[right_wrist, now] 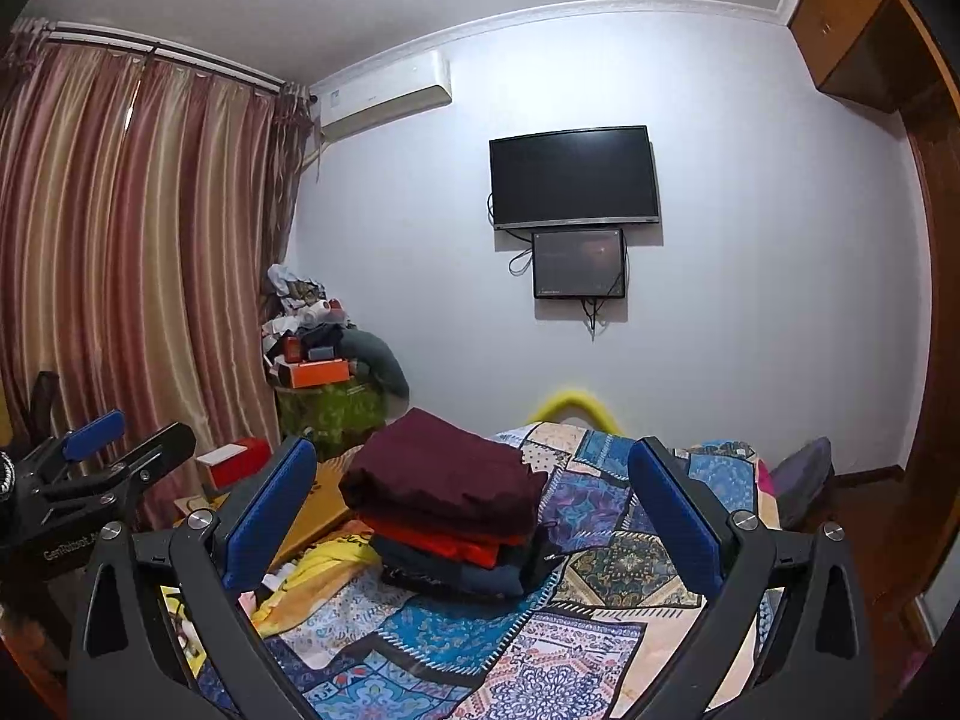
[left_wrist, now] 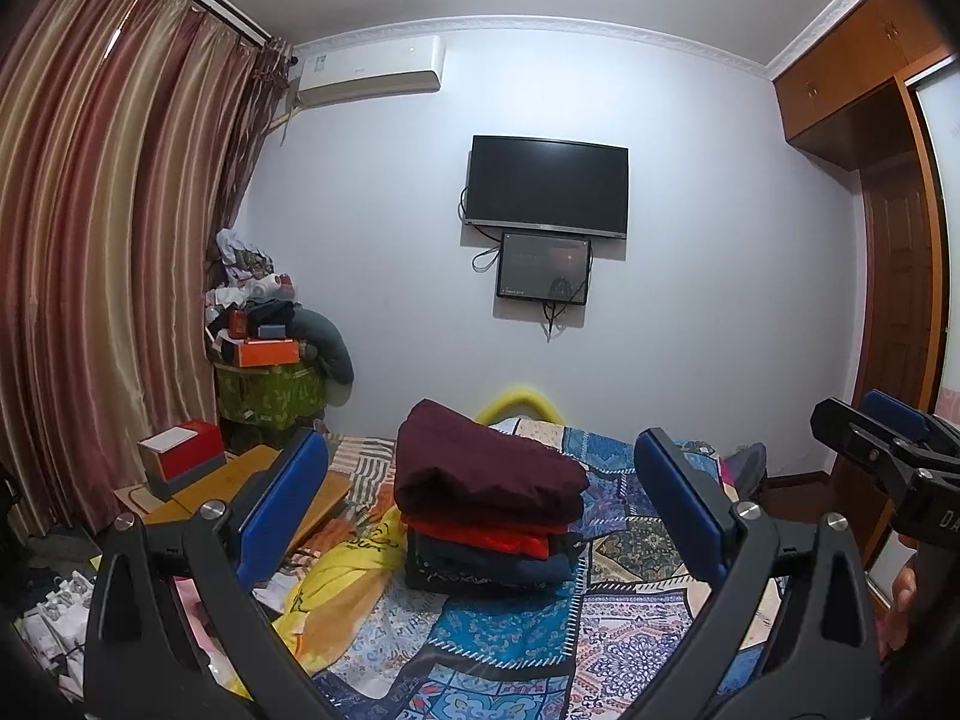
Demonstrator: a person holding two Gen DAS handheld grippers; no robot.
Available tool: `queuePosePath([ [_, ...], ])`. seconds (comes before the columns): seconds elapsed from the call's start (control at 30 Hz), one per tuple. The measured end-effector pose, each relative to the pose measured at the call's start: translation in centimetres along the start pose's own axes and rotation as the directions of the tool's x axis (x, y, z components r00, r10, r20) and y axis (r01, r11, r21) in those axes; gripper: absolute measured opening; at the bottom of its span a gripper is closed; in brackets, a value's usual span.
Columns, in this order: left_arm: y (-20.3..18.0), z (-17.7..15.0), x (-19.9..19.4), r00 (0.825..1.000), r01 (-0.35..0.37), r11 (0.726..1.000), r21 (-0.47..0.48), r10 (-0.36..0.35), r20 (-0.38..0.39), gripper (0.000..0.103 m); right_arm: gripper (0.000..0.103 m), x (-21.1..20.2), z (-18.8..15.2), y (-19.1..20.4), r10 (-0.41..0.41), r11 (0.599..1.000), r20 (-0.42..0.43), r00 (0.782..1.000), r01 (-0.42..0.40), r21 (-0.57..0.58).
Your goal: Fold large clothes
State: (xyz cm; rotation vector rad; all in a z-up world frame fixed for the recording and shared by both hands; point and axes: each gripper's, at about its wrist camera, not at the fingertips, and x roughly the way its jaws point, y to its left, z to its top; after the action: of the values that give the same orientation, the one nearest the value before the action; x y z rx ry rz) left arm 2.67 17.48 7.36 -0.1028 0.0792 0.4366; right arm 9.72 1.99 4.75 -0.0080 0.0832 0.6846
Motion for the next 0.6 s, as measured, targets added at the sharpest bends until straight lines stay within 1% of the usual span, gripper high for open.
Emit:
queuePosePath([
  [0.3, -0.04, -0.13, 0.3, 1.0, 0.004, 1.0, -0.002, -0.004, -0.012, 0.103, 0.103, 0.12, -0.06, 0.02, -0.005, 1.0, -0.018, 1.0, 0.005, 0.001],
  [0.6, -0.42, -0.53, 0.67, 0.999, 0.027, 0.999, 0.017, -0.027, -0.025, 0.103, 0.103, 0.25, -0.26, -0.17, -0.006, 1.0, -0.035, 0.999, 0.006, 0.006],
])
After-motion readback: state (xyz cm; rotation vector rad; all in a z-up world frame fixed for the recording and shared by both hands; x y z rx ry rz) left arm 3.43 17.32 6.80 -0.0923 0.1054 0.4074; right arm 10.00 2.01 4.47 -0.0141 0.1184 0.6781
